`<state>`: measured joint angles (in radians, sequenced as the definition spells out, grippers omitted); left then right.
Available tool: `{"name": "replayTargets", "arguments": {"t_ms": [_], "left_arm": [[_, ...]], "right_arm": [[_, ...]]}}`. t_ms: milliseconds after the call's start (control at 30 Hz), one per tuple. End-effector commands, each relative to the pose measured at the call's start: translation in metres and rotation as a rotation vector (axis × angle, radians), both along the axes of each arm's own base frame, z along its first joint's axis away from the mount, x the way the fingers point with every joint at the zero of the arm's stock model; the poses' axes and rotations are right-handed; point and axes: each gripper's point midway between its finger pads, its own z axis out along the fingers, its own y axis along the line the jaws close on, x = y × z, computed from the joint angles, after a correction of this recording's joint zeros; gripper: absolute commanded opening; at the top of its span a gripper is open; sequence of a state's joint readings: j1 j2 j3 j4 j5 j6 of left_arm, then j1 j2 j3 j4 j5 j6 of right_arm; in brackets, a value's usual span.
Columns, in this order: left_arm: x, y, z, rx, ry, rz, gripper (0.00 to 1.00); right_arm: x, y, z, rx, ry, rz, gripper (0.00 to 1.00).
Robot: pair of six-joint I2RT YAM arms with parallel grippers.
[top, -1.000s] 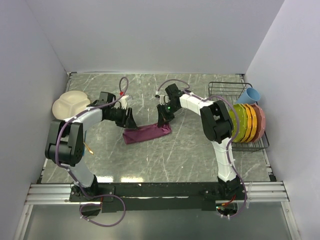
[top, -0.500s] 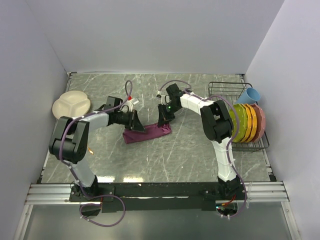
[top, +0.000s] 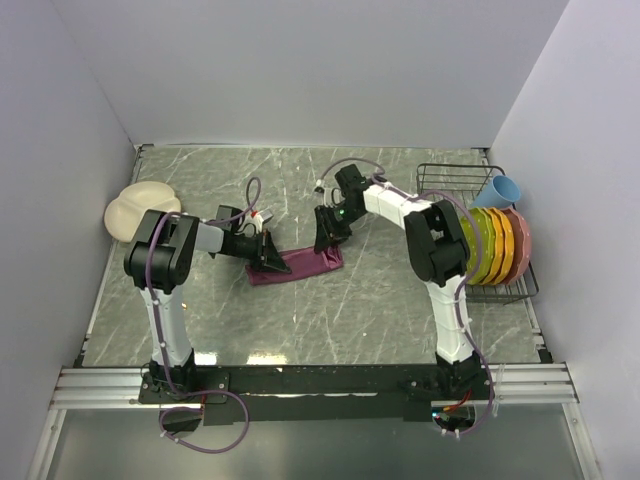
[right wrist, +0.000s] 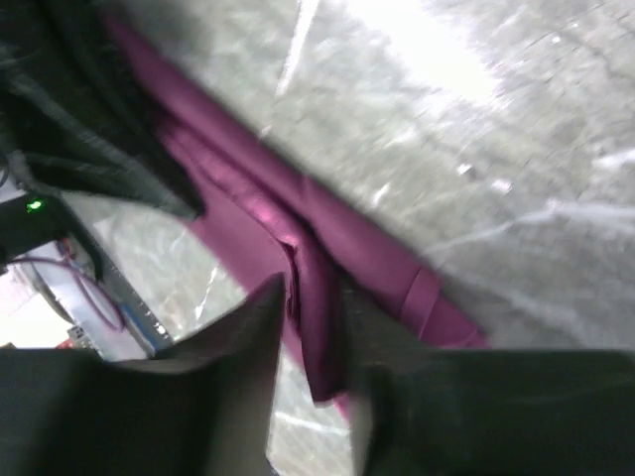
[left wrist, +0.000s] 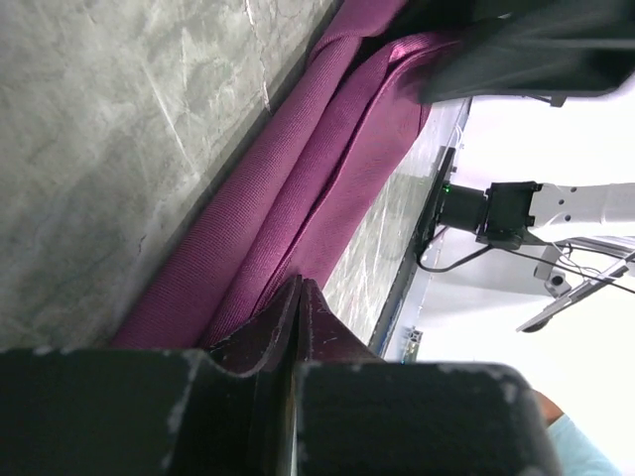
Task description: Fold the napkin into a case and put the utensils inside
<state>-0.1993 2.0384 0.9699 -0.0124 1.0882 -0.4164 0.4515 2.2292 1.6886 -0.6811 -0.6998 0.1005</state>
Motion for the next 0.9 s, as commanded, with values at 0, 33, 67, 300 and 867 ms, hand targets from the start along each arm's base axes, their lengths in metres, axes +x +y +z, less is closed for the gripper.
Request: {"name": "replayTargets", "arguments": {"t_ms": [0, 33, 67, 300, 867], "left_arm": [[0.006, 0.007, -0.019, 0.065, 0.005, 0.023, 0.06], [0.006, 0.007, -0.02, 0.066, 0.005, 0.022, 0.05], [0.006, 0.007, -0.021, 0.066, 0.009, 0.02, 0.05], [0.004, 0.009, -0.025, 0.076, 0.021, 0.01, 0.05], [0.003, 0.023, -0.042, 0.099, 0.069, 0.009, 0.05]], "right_arm": [[0.004, 0.001, 0.086, 0.134, -0.13, 0.007, 0.52], [-0.002, 0.004, 0.093, 0.16, -0.127, 0.016, 0.55], [-0.005, 0.007, 0.101, 0.177, -0.135, 0.019, 0.58], [-0.053, 0.05, 0.101, 0.277, -0.001, 0.077, 0.49], [-0.044, 0.001, -0.036, 0.074, 0.235, -0.123, 0.36]]}}
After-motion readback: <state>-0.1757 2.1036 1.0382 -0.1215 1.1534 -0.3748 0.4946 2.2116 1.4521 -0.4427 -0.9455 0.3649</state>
